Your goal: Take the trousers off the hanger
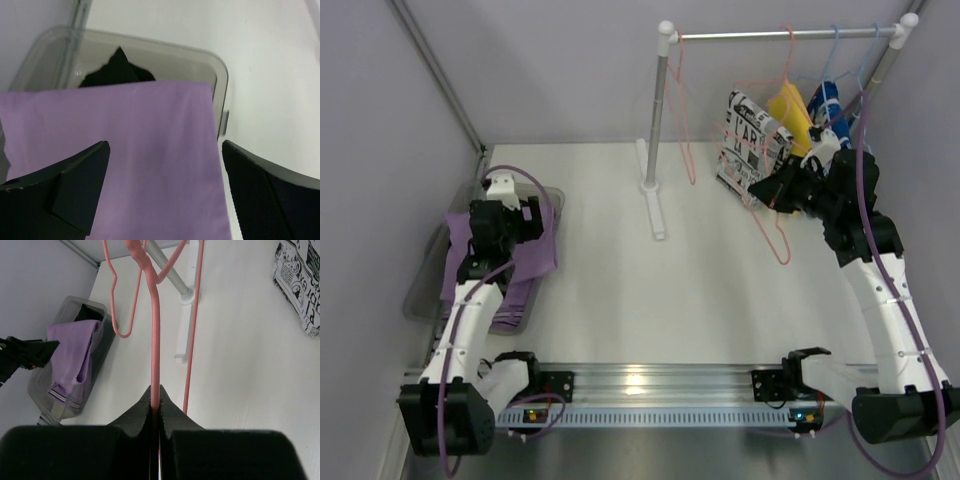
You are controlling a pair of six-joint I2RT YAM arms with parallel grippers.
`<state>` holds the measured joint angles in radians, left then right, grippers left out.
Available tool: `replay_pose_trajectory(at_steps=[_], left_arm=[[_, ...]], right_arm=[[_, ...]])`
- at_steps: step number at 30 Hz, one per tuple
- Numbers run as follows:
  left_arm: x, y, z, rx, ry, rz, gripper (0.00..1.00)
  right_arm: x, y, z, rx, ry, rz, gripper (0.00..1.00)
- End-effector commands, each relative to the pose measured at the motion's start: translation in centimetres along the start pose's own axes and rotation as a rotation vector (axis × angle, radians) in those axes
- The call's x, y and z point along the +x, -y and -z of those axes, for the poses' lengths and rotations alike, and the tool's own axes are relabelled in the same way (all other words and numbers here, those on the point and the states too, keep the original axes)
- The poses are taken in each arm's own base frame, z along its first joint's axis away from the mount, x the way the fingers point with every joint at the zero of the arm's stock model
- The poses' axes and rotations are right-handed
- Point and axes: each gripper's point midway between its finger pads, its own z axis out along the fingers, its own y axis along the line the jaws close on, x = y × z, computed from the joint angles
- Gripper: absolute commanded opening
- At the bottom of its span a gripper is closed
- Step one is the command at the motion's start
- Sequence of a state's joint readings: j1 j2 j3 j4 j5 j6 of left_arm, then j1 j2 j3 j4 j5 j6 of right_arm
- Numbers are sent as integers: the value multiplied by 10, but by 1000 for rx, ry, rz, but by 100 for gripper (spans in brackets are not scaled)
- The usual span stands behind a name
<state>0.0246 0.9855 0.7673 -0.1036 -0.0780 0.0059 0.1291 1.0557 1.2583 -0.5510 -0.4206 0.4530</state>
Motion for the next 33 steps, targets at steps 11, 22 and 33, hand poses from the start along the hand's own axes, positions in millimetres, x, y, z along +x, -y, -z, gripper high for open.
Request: replay_pose_trajectory(at_steps=[11, 22, 33], left_arm=[[-59, 55, 81, 347, -61, 29, 99], [-75, 72, 124, 471, -22, 19, 99], [-97, 64, 121, 409, 13, 69, 99]], right_arm=[[-13, -19, 20, -32, 16, 119, 0], [-28, -27, 11, -48, -26, 128, 0], [-121, -37, -49, 33, 111, 249, 0]])
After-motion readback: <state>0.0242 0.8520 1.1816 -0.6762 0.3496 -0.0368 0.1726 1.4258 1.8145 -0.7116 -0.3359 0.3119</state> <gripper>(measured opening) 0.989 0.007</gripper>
